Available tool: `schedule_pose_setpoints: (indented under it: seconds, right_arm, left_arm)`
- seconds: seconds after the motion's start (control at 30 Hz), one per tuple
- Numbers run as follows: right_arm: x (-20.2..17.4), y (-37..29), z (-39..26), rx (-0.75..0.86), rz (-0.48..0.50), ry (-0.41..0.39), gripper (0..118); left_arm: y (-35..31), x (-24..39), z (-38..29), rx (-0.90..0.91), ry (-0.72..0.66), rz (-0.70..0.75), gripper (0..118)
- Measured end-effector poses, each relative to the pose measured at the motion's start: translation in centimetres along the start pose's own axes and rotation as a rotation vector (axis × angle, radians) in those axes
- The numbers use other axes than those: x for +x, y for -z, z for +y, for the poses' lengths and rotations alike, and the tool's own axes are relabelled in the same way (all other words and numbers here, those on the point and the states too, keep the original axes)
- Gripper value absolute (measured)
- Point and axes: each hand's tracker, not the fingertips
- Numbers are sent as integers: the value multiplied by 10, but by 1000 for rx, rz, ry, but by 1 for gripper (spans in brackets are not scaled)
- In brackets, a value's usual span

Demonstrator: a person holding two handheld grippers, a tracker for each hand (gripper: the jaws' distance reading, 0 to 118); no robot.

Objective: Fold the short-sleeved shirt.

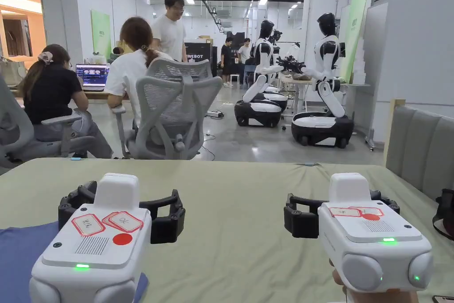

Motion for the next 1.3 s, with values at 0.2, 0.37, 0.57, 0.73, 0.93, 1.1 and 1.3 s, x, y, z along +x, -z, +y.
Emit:
schedule_pose_setpoints:
  seconds: [0.2, 0.37, 0.57, 0.73, 0.93, 1.1, 1.3]
  right_arm:
    - [4, 11, -2, -1, 33, 8, 118]
    - [6, 5, 1, 12, 12, 5, 118]
    - [5, 2, 1, 29, 17, 8, 118]
    - [3, 0, 3, 28, 9, 11, 118]
    - [2, -1, 1, 28, 1, 1, 118]
    - [4, -1, 1, 31, 1, 15, 118]
    - [3, 1, -2, 12, 24, 30, 118]
  left_arm:
    - [-4, 4, 4, 2, 4, -2, 118]
    - [0, 1, 2, 4, 8, -3, 118]
    - [5, -3, 0, 7, 9, -4, 118]
    - [3, -1, 1, 12, 17, -2, 118]
    - [1, 2, 2, 14, 17, -3, 118]
    - [0, 3, 2, 13, 17, -5, 118]
    - [0, 3, 3, 17, -11, -3, 118]
